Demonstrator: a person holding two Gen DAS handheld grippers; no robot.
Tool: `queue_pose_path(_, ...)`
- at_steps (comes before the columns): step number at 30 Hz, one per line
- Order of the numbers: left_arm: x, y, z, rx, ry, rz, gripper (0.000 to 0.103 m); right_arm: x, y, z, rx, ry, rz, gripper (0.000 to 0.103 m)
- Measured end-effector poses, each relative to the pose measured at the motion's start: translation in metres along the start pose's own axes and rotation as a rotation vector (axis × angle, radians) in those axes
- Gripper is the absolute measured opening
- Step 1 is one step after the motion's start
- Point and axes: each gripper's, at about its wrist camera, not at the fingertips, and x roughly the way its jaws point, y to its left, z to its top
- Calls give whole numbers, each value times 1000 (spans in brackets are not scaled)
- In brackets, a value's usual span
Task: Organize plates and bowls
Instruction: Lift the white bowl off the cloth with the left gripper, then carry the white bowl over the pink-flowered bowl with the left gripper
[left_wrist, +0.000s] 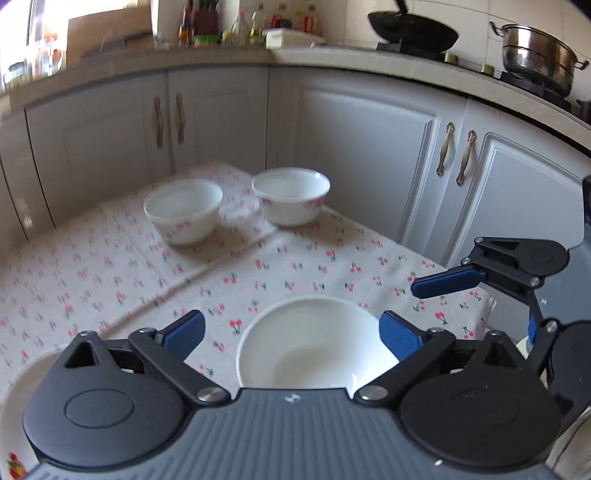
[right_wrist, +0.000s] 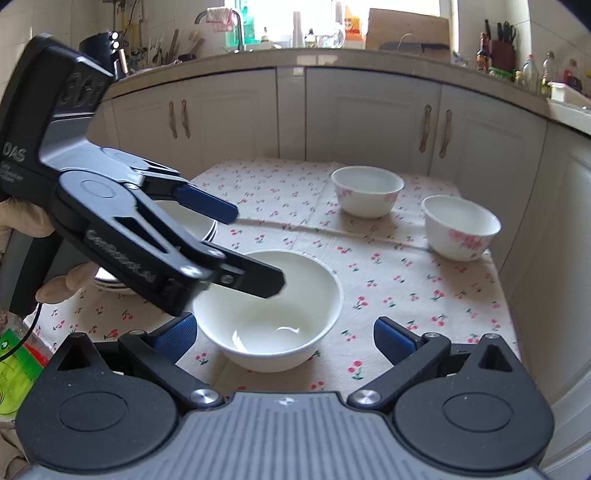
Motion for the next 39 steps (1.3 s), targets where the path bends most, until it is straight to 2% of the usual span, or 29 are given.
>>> queue_pose_path(4,-9,-7,4,58,-52,48,103,-8,-7,2,9,-25,-23,103)
queue_pose_path(10,-16,-10,12,70,-72,53,103,-21,-19,4,4,-58,-60,103)
queue_pose_path(17,-14,-9,25,36,-93,-11,102,-30,-42,6,5,-90,-110,103)
queue_pose_path(21,-6,-12,39,70,-50,-12,102,-30,-59,6,22,-101,-124,103)
queue_pose_path(24,-1,-16,50,94,-59,-27,102,-28,-73,6,33,-101,-132,103)
queue_pose_path(31,23,-21,81,122,-48,-45,102,-21,-105,6,36,-99,-161,103)
queue_pose_path(36,55,-24,97,126,-35,1,102,-8,-133,10,44,-90,-170,103)
queue_pose_path(39,79,-24,102,120,3,-28,102,5,-149,15,32,-84,-167,103)
